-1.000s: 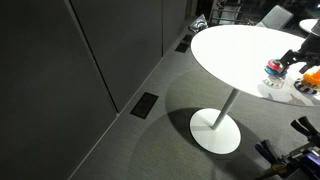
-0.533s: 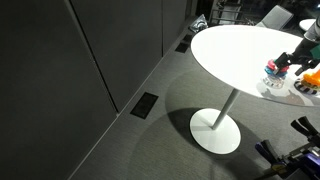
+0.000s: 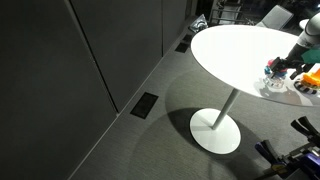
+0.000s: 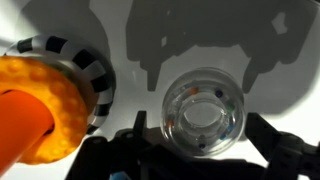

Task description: Put the clear ring on the orange stand

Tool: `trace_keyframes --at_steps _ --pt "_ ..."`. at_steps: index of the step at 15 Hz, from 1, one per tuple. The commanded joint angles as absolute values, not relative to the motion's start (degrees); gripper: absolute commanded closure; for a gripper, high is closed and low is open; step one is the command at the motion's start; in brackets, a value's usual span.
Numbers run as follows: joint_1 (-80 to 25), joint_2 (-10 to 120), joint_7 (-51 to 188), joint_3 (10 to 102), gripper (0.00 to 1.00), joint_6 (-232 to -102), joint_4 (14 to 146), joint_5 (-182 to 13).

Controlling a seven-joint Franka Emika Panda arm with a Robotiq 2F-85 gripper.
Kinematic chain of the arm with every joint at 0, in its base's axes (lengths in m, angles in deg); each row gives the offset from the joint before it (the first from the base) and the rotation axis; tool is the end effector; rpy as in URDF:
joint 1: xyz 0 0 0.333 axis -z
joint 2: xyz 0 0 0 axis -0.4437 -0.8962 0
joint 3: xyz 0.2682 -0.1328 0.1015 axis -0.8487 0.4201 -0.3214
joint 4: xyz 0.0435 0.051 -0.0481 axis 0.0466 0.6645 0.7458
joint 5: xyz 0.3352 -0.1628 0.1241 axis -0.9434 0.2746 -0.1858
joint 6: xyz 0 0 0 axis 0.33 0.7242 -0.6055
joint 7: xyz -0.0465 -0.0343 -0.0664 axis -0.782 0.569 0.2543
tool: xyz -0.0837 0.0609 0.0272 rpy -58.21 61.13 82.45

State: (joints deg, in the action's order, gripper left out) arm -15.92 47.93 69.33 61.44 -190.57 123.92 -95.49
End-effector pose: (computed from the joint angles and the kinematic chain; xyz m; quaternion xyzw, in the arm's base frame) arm 0.4630 -0.1794 0.1522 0.9608 -0.2770 -0.0089 0.0062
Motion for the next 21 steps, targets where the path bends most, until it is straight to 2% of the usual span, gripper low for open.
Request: trace_keyframes --at_steps 1,21 --pt "-15.76 45.95 70.33 60.56 0.00 -191.11 122.11 -96.56" --pt "-16.99 42.87 71.87 61.57 0.00 -190.74 120.94 -95.20"
